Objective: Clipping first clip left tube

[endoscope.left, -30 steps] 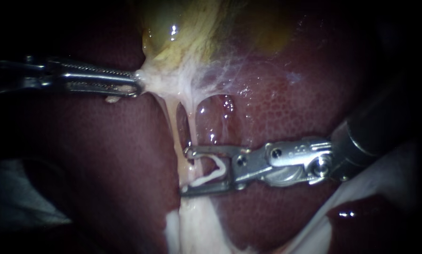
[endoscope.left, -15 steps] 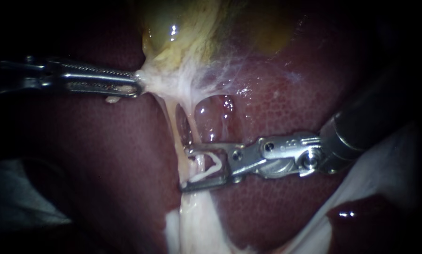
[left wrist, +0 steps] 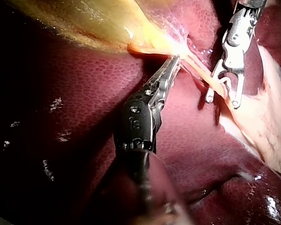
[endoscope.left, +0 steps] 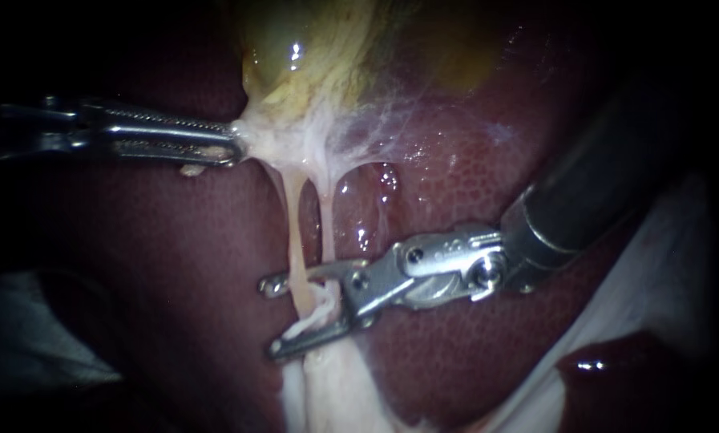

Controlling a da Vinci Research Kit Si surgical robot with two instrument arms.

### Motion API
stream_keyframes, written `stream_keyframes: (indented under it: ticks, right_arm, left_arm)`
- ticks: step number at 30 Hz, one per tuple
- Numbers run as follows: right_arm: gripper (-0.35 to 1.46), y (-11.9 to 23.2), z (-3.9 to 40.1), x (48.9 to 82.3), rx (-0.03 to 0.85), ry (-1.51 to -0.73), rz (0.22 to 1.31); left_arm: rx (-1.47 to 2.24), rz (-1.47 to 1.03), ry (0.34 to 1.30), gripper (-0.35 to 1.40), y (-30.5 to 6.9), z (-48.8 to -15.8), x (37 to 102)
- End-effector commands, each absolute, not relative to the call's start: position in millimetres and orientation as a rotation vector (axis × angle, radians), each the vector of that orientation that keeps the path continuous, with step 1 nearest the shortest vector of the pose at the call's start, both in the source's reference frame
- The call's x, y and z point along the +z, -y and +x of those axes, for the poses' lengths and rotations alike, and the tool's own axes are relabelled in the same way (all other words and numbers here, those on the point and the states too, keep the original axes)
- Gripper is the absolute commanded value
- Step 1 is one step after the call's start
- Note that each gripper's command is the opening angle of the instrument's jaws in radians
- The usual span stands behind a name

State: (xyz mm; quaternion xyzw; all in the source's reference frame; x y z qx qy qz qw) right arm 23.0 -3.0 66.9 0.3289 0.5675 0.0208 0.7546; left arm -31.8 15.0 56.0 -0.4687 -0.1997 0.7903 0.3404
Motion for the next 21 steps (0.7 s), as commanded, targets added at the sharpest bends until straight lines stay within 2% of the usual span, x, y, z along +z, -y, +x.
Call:
stream_keyframes:
  ticks: [1,6,10,21]
  right_arm:
    - [0.44,3.2,23.0,66.4,0.046,-1.236,0.725]
    - [0.39,4.1,22.8,65.2,0.037,-1.238,0.729]
    - [0.28,4.2,22.5,64.9,0.036,-1.239,0.731]
    - [-0.28,3.8,22.1,64.9,0.04,-1.239,0.728]
  left_arm:
    - [2.057,-1.219,0.52,-0.35,-15.0,-31.8,56.1]
    - [2.057,-1.219,0.52,-0.35,-15.0,-31.8,56.0]
    - [2.057,-1.219,0.52,-0.35,-15.0,-31.8,56.1]
    - [2.057,-1.219,0.52,-0.35,-15.0,-31.8,56.1]
